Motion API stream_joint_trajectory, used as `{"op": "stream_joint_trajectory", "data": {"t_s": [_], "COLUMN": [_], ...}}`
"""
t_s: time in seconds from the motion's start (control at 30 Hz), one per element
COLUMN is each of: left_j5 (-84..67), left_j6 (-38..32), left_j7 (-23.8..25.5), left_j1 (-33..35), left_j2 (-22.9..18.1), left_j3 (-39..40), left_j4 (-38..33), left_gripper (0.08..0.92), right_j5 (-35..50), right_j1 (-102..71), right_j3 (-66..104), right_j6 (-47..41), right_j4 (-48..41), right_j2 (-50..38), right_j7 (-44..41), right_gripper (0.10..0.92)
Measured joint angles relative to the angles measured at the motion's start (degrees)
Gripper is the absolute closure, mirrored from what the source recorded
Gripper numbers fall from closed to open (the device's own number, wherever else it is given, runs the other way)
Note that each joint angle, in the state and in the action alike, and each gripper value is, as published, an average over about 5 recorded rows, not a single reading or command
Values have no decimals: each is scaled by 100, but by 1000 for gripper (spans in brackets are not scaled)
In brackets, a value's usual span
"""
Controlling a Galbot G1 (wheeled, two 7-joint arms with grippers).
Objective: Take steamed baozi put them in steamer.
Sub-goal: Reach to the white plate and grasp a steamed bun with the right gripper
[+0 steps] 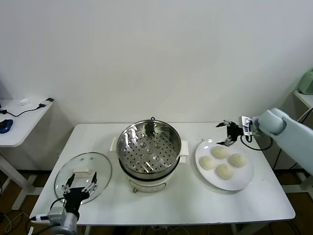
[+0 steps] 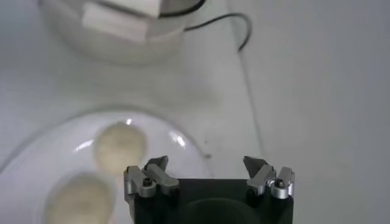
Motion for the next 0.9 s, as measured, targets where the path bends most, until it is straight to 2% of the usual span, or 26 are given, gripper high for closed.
{"op": "stream_joint_trajectory", "data": {"t_s": [0.37,0.9], "left_j5": [-12,-18], "left_j6": [-15,-38], "left_j7": [10,6], "left_j1": [52,96], "left_j2": [23,20], "left_j3": [-10,-19], "left_j4": [23,48], "left_gripper": [177,177], "right_j5": [-92,-283], "right_j1": [364,-8], "right_j3": [-911,-793], "right_j6": [-215,-391], "right_j4": [-1094,-2051], "right_j2": [896,1623], "right_j7": [-365,-412], "right_gripper": [203,203]}}
